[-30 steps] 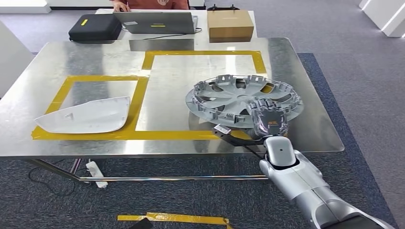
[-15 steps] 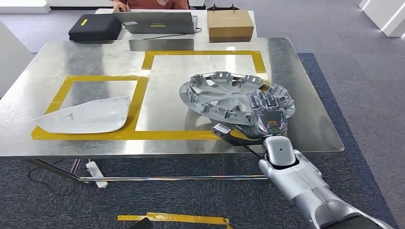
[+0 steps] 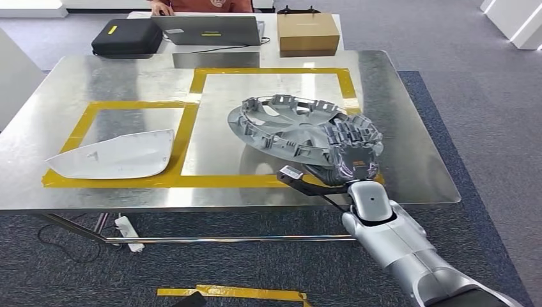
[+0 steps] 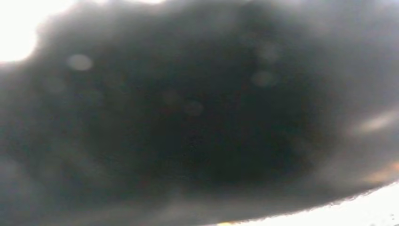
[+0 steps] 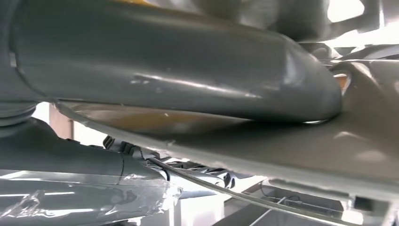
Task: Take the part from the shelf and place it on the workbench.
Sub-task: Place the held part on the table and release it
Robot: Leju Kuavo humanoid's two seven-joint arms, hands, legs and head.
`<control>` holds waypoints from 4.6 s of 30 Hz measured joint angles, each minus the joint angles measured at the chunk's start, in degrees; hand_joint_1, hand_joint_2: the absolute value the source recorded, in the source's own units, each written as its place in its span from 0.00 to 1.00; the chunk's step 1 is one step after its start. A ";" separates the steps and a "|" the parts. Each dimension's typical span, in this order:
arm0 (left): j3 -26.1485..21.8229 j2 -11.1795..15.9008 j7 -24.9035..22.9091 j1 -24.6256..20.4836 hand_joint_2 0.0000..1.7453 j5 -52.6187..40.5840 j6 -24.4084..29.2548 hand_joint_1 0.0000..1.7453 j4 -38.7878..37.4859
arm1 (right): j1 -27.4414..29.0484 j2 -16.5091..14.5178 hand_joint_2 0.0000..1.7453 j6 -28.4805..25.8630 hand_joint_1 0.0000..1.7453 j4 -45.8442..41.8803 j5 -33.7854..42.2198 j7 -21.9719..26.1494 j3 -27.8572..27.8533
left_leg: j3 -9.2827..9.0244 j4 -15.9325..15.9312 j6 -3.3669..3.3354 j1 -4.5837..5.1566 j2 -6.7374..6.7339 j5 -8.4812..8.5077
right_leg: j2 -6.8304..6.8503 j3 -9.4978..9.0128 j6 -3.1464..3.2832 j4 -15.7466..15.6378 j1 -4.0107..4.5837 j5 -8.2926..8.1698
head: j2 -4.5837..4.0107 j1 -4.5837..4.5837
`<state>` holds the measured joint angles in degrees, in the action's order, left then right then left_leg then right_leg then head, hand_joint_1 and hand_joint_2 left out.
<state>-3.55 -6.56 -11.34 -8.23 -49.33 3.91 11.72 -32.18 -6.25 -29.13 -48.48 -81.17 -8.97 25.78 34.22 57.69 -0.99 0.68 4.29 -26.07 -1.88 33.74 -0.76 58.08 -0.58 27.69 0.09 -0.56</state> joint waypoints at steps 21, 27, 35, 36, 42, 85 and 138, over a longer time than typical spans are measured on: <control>-0.87 0.13 -1.45 -0.13 0.00 0.42 -0.98 0.00 0.10 | -6.12 -1.89 0.00 7.76 0.00 -17.00 -2.67 1.00 10.00 | 0.06 0.00 0.00 0.00 -0.01 0.00 | -0.01 0.04 0.00 0.00 0.00 0.01 | 0.00 0.00; -1.97 0.23 -1.44 -0.09 0.00 1.31 -0.84 0.00 0.17 | -7.30 -1.89 0.00 10.88 0.00 -14.99 -1.72 0.47 13.20 | 0.05 0.00 0.00 0.00 0.00 0.00 | 0.02 0.04 0.00 0.00 0.00 0.00 | 0.00 -0.01; -3.10 0.27 -1.42 -0.08 0.00 1.52 -0.95 0.00 0.18 | -7.62 -1.89 0.00 10.41 0.00 -11.28 1.02 -0.64 14.73 | 0.05 0.00 0.00 0.00 -0.01 0.00 | 0.01 0.05 0.00 0.00 0.00 0.00 | 0.00 -0.01; -3.17 0.28 -1.42 -0.08 0.00 1.52 -0.91 0.00 0.19 | -7.63 -1.89 0.00 10.30 0.00 -11.06 1.14 -0.64 14.76 | 0.05 0.00 0.00 0.00 -0.01 0.00 | 0.01 0.05 0.00 0.00 0.00 0.00 | 0.00 -0.01; -3.29 0.32 -1.42 -0.08 0.00 1.54 -0.86 0.00 0.20 | -7.62 -1.89 0.00 10.25 0.00 -10.12 1.49 -0.64 14.82 | 0.05 0.00 0.00 0.00 -0.01 0.00 | 0.01 0.05 0.00 0.00 0.00 0.00 | 0.00 -0.01; -6.20 0.83 -2.03 -0.06 0.00 2.56 -3.87 0.00 0.22 | -8.52 -1.67 0.00 9.42 0.00 18.28 10.09 -2.41 7.14 | 0.03 0.01 0.01 0.00 -0.02 -0.02 | -0.02 0.08 0.00 -0.01 0.00 0.01 | 0.00 -0.01; -6.15 -0.28 -1.95 0.08 0.00 -0.51 -1.12 0.00 0.28 | -2.69 -1.45 0.00 -2.67 0.00 -8.20 -8.16 -7.72 5.17 | -0.62 -0.68 -1.59 -0.52 0.64 0.12 | 1.38 8.37 -1.70 15.74 -0.15 6.85 | 0.00 0.59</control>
<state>-9.70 -6.84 -13.29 -8.15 -49.84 2.80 12.00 -34.87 -7.69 -31.80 -56.68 -89.33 -16.69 30.95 33.60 57.01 -2.58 0.16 4.93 -25.95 -0.50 42.11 -2.46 73.82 -0.73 34.53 0.09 0.03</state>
